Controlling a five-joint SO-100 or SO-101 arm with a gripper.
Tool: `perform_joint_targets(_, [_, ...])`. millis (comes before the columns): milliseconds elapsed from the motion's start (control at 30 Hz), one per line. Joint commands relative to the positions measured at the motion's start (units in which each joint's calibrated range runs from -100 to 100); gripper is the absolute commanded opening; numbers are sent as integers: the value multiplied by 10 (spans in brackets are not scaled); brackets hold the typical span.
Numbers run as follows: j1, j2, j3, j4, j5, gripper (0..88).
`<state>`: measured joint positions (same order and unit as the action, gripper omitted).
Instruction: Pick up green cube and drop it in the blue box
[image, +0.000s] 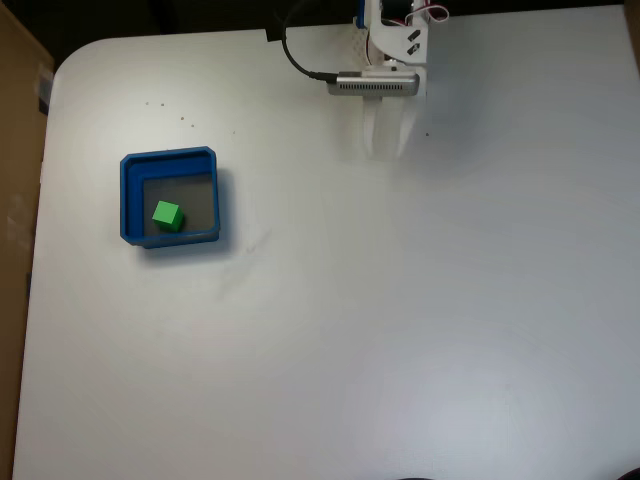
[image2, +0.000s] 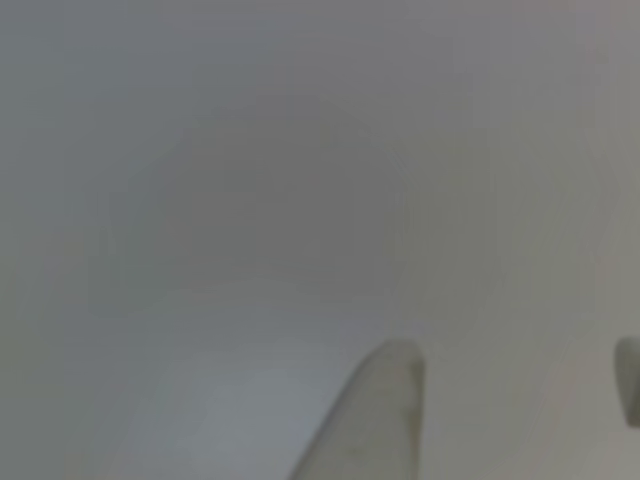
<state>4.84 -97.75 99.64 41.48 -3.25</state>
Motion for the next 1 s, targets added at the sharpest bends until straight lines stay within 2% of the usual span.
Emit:
perform_joint_targets(0, [-52,-11,3,-9,-1,142])
perform_joint_targets(367, [-82,-10,3,-8,2,138])
perform_joint_targets(633, [-78,-9,3,-7,2,26])
perform_joint_targets(967, [-79,-10,3,-8,0,10])
